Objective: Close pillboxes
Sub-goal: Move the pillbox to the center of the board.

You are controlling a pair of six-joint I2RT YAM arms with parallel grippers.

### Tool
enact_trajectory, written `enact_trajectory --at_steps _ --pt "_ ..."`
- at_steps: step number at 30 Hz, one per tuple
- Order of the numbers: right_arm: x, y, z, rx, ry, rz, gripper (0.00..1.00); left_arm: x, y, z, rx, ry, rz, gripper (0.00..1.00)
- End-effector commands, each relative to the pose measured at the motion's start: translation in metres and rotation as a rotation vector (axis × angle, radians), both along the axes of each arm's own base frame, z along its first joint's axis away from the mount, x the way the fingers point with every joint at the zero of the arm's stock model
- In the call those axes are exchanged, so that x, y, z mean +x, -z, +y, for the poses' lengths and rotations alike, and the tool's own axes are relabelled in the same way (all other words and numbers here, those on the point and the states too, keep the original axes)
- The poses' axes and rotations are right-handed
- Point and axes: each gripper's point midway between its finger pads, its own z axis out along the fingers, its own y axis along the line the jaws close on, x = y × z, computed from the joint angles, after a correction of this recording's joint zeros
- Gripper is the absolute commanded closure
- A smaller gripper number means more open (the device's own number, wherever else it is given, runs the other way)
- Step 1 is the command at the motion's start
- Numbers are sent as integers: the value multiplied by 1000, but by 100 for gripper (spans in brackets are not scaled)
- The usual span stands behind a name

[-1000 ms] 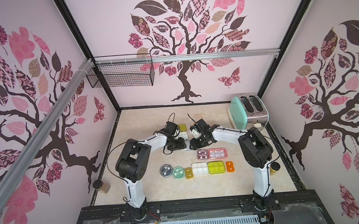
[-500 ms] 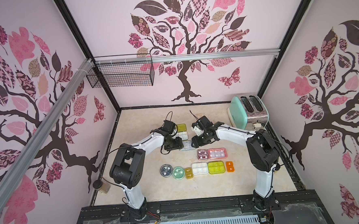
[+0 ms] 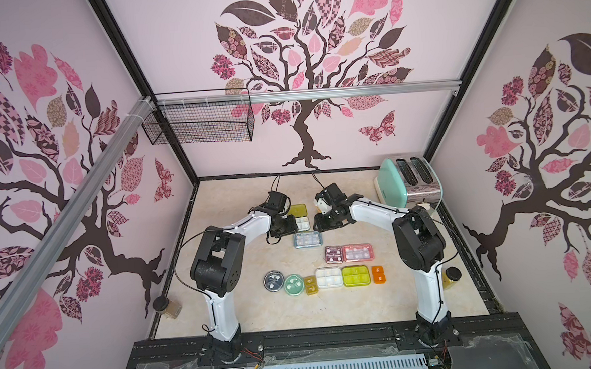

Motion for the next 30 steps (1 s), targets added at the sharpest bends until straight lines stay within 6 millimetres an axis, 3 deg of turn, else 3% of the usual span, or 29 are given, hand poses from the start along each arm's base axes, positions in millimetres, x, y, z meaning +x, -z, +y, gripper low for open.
enact_trajectory --at_steps 1,14,22,30 --pt "11 -5 4 13 13 -11 58 8 0 -2 4 -10 -19 49" --pt "-4 15 13 50 -31 43 58 -15 8 -13 -4 48 31 51" --pt "-24 20 20 46 -73 61 58 -38 15 -22 -16 70 57 53" --pt "-49 16 14 43 -90 60 58 -69 14 -32 -26 106 75 54"
